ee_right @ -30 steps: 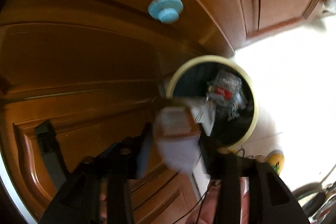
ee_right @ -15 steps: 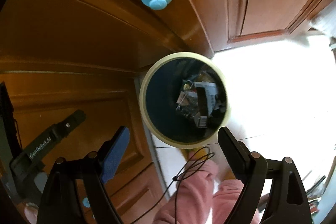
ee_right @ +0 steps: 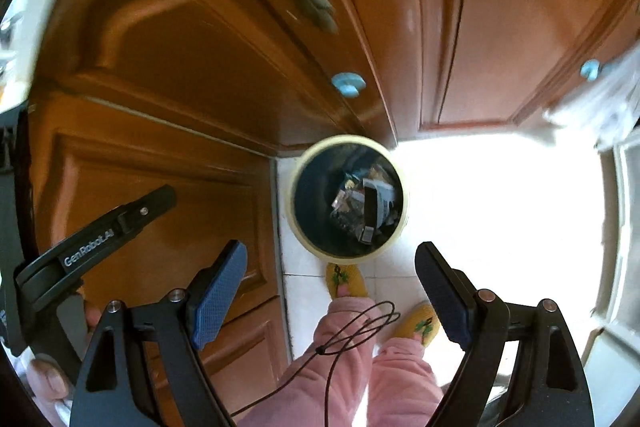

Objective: Collect trash
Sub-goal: 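Raise both tools back toward the counter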

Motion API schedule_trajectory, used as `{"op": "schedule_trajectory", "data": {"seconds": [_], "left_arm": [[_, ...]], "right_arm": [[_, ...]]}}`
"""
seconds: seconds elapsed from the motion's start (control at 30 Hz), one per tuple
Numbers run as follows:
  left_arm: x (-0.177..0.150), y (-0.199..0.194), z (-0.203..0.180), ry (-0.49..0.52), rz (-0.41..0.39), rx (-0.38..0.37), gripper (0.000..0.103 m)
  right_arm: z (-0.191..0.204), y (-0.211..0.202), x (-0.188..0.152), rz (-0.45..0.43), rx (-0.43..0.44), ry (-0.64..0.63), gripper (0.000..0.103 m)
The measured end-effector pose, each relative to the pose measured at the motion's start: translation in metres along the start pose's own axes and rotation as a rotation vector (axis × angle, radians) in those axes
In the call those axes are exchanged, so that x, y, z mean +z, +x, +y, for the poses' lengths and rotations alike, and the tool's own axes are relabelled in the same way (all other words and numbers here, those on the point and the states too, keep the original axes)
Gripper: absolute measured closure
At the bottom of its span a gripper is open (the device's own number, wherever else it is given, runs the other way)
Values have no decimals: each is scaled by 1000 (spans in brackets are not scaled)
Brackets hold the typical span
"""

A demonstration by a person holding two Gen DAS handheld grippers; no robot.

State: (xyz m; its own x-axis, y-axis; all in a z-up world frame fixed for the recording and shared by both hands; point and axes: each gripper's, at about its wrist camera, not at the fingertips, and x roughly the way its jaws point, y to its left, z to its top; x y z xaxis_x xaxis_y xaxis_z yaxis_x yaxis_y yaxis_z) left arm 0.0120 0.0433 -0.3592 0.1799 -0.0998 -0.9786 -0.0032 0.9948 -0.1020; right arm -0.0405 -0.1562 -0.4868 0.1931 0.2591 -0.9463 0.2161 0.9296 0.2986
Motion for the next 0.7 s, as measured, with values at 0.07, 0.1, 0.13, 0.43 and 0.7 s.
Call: {"op": "schedule_trajectory", "data": {"seconds": [0.07,0.1,0.13,0.43,0.7], "left_arm": [[-1,-33,-8,14,-24,-13,55],[-2,-51,-12,22,-40,-20,55],[-2,-67,-16,29,-56,-25,55],[-6,-194,-46,92,-200,-59,55],[3,-288,-59,104,-325,-52,55]], "right_arm": [[9,-27,-3,-22,2,-35,16],[15,-43,-3,-36,2,-57,16],[18,-55,-4,-45,4,-71,16],[59,-177,-9,-165,28,-185,15],[77,-266,7,-295,42,-258,15]]}}
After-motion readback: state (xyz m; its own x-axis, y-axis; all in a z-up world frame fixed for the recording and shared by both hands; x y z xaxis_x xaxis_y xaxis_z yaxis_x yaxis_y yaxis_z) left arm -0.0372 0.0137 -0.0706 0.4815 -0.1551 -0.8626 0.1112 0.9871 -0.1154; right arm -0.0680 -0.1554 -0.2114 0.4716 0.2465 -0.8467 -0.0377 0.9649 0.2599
